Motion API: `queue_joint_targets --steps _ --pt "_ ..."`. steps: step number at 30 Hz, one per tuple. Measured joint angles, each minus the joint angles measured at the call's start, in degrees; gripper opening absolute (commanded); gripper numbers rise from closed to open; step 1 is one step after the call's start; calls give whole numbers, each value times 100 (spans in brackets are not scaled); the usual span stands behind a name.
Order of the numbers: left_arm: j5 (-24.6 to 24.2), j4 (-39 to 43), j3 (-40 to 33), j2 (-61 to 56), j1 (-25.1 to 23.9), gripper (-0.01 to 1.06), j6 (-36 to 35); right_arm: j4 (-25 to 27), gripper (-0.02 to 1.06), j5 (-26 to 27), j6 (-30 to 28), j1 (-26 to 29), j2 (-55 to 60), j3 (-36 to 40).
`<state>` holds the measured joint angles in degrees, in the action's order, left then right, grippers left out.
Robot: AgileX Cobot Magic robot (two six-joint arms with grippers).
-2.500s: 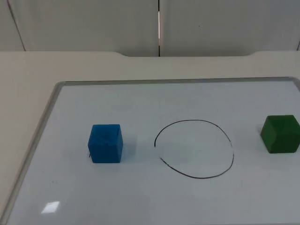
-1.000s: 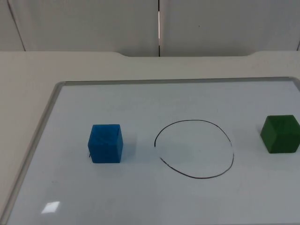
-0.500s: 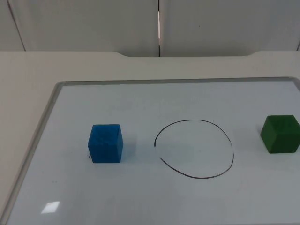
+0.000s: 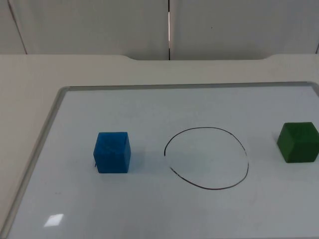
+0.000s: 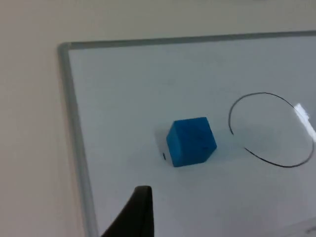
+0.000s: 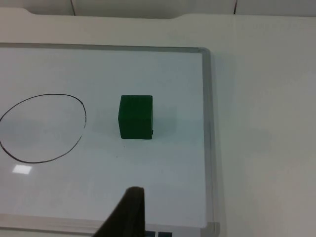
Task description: Push the two cubes into the marked area.
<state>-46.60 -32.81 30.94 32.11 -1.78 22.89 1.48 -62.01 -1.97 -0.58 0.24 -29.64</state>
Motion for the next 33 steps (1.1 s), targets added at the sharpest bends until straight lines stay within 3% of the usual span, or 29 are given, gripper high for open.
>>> queue_joint_targets --steps 6,9,10,11,12,15,16,21,28,33 --pt "65 -1089 0 1280 0 100 1002 0 105 0 0 0 0 0" --pt "79 -1437 0 1725 0 74 1252 0 105 0 0 0 0 0" --pt "79 -1602 0 1965 0 74 1342 0 105 0 0 0 0 0" --pt "93 -1723 0 2159 0 66 1434 0 105 0 0 0 0 0" --pt "93 -1853 0 2373 0 49 1512 0 105 0 11 0 0 0" --pt "103 -2134 0 2759 0 25 1774 0 105 0 11 0 0 0" --pt "103 -2280 0 2899 0 25 1974 0 105 0 33 0 0 0" --pt "116 -2894 0 3406 0 0 2480 0 105 0 41 0 0 0" --pt "354 -3129 0 3928 27 0 2640 0 105 0 45 0 0 0" --pt "1002 -3336 12 4262 523 0 2788 0 105 0 45 0 0 0"
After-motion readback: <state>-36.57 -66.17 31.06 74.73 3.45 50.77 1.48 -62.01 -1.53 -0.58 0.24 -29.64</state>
